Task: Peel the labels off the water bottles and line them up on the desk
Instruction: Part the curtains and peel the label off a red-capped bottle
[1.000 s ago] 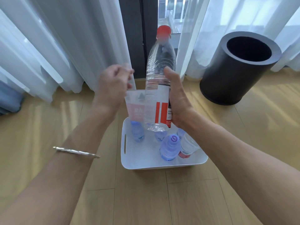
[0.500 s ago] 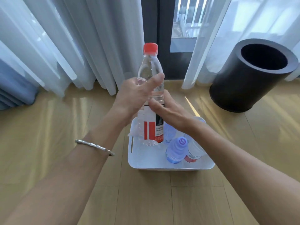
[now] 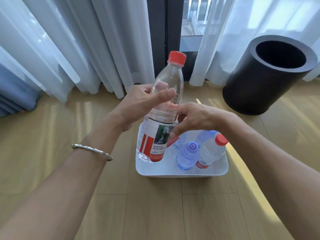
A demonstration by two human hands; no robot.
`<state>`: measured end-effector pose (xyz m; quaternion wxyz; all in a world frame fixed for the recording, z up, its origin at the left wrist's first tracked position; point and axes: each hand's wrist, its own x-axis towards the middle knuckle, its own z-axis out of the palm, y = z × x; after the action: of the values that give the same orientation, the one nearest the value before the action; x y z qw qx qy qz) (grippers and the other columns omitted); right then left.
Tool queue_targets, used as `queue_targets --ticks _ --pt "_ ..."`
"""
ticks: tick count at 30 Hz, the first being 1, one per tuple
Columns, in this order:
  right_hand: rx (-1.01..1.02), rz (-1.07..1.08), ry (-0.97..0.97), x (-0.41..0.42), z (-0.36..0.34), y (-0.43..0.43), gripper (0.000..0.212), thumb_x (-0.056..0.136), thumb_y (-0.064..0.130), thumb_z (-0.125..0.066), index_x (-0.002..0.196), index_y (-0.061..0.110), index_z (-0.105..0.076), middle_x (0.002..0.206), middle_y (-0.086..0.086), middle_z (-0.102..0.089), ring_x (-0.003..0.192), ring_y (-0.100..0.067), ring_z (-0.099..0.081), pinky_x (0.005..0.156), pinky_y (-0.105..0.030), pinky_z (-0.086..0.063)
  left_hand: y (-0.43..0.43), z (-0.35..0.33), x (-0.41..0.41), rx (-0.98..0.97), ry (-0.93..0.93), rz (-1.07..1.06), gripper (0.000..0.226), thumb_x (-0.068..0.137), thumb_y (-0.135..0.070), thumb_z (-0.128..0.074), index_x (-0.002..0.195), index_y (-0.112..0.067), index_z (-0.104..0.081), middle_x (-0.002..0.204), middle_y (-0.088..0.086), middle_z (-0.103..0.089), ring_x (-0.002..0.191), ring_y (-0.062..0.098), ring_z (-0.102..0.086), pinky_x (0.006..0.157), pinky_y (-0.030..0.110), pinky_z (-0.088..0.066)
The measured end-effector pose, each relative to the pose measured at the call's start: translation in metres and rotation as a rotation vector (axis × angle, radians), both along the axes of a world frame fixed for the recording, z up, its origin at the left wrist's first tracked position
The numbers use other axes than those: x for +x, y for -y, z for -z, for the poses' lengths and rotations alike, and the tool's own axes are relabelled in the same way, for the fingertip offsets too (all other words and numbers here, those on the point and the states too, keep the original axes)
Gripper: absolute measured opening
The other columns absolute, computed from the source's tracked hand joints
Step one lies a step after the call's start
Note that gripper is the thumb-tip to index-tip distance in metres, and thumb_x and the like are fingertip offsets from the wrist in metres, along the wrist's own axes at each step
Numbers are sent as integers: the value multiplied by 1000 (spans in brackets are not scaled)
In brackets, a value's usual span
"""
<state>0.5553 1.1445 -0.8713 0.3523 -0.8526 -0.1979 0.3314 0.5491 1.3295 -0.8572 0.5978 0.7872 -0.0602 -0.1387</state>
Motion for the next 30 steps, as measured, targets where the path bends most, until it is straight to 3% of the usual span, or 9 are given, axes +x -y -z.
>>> queue_targets --ticks 2,5,8,11,16,21,25,30 --pt "-44 8 84 0 4 0 15 78 30 -77 91 29 -71 83 20 -58 76 0 -54 67 -14 -43 2 2 -2 -10 -11 -7 52 67 -49 -79 103 -13 -70 80 -4 -74 75 8 -72 61 13 -52" --pt "-56 52 174 0 12 -1 14 84 26 -72 92 15 -73 97 3 -61 82 -11 -55 72 -22 -45 5 3 -5 -8 -19 -35 47 67 -46 -68 96 -10 -69 72 -7 -72 67 4 -69 55 11 -49" --pt "-133 55 201 0 14 3 12 86 28 -69 85 17 -68 92 2 -62 82 -14 -56 71 -26 -46 4 6 -4 28 -9 -119 42 64 -49 -72 93 -18 -70 79 -7 -73 73 6 -71 62 16 -52" --pt "-232 28 143 0 13 12 18 87 26 -67 71 21 -59 81 4 -63 72 -12 -55 62 -26 -43 -1 15 2 135 49 -315 30 71 -46 -77 85 -21 -69 82 -5 -72 76 12 -70 70 24 -53" --pt "-207 -21 -39 -3 13 6 21 88 25 -64 70 21 -54 95 -4 -70 85 -21 -62 73 -33 -49 -13 26 9 205 111 -599 36 67 -46 -81 90 -25 -65 85 -9 -69 80 10 -67 75 33 -55" --pt "-286 -174 -172 -6 11 -12 19 89 22 -65 72 22 -57 77 8 -62 67 -4 -55 63 -18 -43 -13 24 13 149 143 -730 33 65 -48 -82 82 -32 -59 85 -15 -69 83 8 -68 84 34 -55" --pt "-439 -284 -326 -17 22 -15 22 88 21 -67 69 25 -56 72 9 -60 66 -3 -55 61 -17 -43 -19 21 20 152 188 -783 40 63 -46 -83 85 -32 -53 84 -14 -64 84 13 -66 85 37 -55" --pt "-484 -236 -124 -20 36 -24 12 90 30 -63 80 27 -57 81 10 -60 68 -8 -55 57 -20 -41 -27 19 17 132 176 -743 39 67 -40 -83 81 -32 -48 82 -17 -60 74 1 -61 74 25 -52"
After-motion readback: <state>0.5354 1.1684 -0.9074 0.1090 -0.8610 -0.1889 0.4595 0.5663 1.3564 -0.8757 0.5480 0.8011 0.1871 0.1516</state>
